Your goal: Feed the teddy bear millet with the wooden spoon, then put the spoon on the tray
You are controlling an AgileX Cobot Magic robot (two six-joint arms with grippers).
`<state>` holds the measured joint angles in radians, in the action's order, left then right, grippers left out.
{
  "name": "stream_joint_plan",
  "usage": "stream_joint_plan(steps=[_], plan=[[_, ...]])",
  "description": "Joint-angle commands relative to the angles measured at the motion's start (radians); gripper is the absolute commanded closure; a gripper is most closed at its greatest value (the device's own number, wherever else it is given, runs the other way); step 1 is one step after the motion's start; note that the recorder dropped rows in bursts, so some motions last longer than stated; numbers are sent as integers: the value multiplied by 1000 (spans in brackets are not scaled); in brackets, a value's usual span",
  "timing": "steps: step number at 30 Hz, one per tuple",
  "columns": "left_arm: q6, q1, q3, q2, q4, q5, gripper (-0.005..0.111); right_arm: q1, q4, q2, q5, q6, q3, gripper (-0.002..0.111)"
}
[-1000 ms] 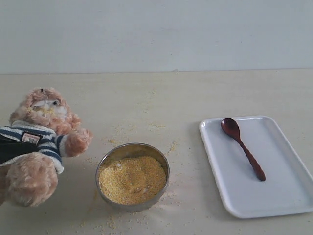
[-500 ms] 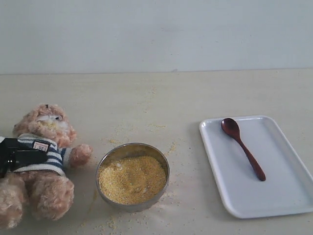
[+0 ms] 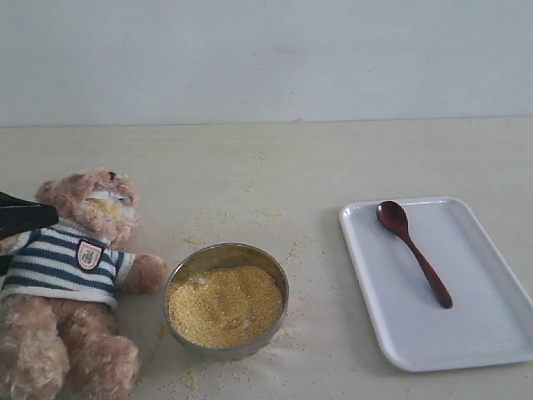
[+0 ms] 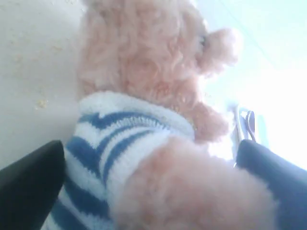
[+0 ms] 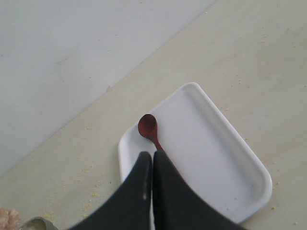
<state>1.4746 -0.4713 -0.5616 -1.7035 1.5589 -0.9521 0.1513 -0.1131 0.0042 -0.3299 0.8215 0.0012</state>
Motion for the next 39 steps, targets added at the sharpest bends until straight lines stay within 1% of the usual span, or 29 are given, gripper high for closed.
stream_joint_plan(steps=[1, 3, 4, 5, 6, 8, 9, 10, 11, 12, 15, 18, 20, 23, 26, 31, 36, 39], plan=[[-81, -48, -37, 79, -168, 4, 17, -2, -3, -4, 9, -8, -1, 109], [-156, -63, -44, 110, -238, 57, 19, -2, -3, -4, 9, -8, -1, 109], [-194, -69, -46, 128, -280, 90, 22, -2, -3, -4, 9, -8, -1, 109], [-230, -73, -50, 143, -331, 121, 25, -2, -3, -4, 9, -8, -1, 109], [-302, -78, -51, 163, -409, 171, 31, -2, -3, -4, 9, -8, -1, 109], [-553, -91, -51, 203, -608, 277, 50, -2, -3, -4, 9, -8, -1, 109], [-672, -99, -51, 224, -711, 309, 62, -2, -3, -4, 9, -8, -1, 109], [-756, -108, -51, 246, -789, 331, 76, -2, -3, -4, 6, -8, -1, 109], [-801, -117, -51, 266, -833, 341, 91, -2, -3, -4, 4, -8, -1, 109], [-833, -125, -51, 292, -864, 352, 101, -2, -3, -4, 4, -8, -1, 109], [-906, -148, -51, 388, -868, 389, 100, -2, -3, -4, 4, -8, -1, 109], [-989, -150, -51, 480, -860, 438, 100, -2, -3, -4, 4, -8, -1, 109], [-1008, -150, -51, 538, -844, 455, 100, -2, -3, -4, 4, -8, -1, 109], [-992, -147, -51, 613, -786, 462, 100, -2, -3, -4, 4, -8, -1, 109], [-925, -146, -51, 630, -697, 441, 100, -2, -3, -4, 4, -8, -1, 109], [-777, -144, -51, 596, -591, 354, 100, -2, -3, -4, 4, -8, -1, 109], [-526, -144, -51, 559, -392, 249, 100, -2, -3, -4, 4, -8, -1, 109], [-502, -144, -51, 544, -367, 233, 97, -2, -3, -4, 4, -8, -1, 109]])
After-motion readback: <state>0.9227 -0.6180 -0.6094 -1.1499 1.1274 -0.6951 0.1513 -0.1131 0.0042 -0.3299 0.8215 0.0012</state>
